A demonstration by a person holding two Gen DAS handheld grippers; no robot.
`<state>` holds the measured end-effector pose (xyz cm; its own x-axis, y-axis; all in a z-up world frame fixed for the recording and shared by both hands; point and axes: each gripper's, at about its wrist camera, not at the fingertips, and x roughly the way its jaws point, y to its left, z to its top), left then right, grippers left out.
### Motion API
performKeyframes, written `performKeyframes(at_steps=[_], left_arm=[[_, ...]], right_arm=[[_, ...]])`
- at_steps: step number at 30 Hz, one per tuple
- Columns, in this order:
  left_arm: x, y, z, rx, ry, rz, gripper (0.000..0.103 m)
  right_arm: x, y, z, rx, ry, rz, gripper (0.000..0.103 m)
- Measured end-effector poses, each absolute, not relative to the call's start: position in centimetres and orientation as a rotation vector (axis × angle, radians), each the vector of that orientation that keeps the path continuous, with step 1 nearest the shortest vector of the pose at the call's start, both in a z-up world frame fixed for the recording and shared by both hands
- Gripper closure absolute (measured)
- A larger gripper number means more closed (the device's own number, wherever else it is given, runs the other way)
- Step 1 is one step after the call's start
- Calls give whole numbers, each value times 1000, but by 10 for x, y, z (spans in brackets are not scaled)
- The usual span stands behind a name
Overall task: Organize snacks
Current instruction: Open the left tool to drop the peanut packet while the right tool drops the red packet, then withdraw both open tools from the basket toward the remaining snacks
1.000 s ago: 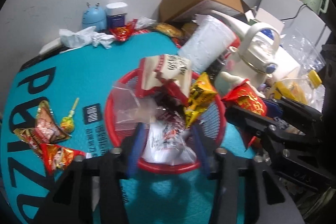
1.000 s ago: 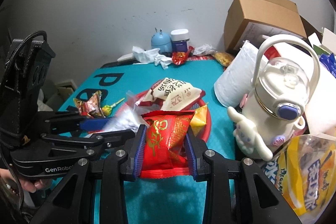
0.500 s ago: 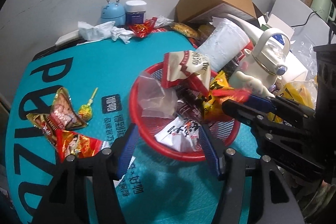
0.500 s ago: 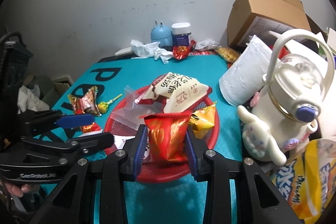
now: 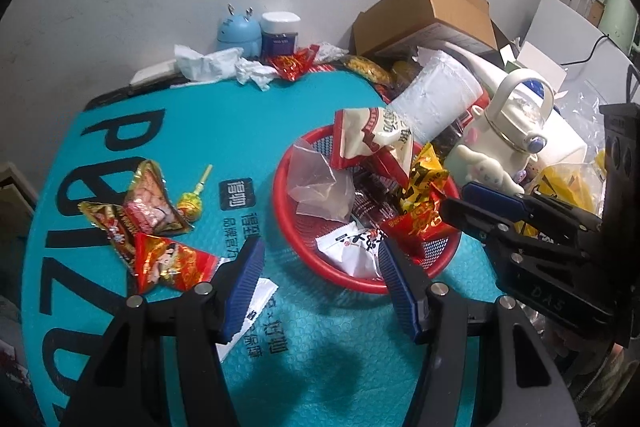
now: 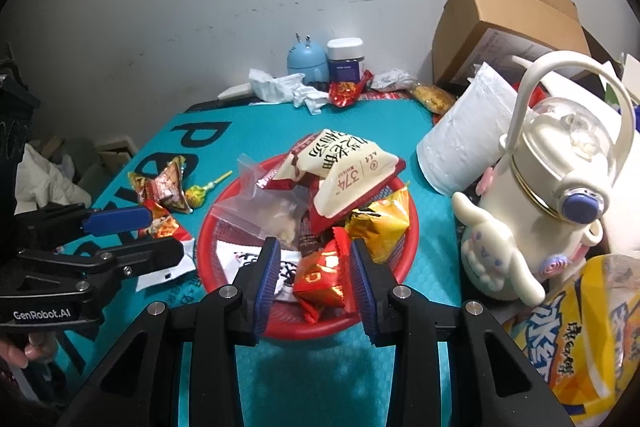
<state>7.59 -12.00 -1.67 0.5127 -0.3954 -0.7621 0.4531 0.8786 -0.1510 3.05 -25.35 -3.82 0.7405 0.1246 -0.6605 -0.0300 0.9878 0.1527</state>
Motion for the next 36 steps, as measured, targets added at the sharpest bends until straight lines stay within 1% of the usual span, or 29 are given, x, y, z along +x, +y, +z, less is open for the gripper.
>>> performKeyframes(at_steps=[15, 22, 23, 24, 25, 27, 32, 34, 36], left_arm=[[28, -114, 34, 43, 752, -499, 45], [3, -112, 47, 41, 709, -498, 45], [-1, -111, 49, 42, 703, -493, 45], [-3, -110, 50, 41, 699, -490, 45], [-6, -109, 51, 41, 693, -485, 45], [-13, -107, 52, 41, 684, -474, 45], [-29, -99, 55, 37, 666, -439, 45], [-35, -93, 54, 30, 665, -424, 45], [-40, -87, 53, 22, 665, -406, 45]], right_arm=[[-18, -240, 2, 113, 625, 138, 67], [-41, -234, 13, 105, 596, 166, 66], [-43, -233, 14, 104, 594, 169, 65], [-46, -233, 15, 104, 591, 173, 60], [-50, -232, 15, 105, 587, 178, 57], [-55, -229, 16, 102, 584, 189, 57], [-68, -221, 18, 91, 571, 218, 47], [-72, -216, 20, 85, 565, 229, 38], [-75, -211, 20, 77, 560, 242, 33]])
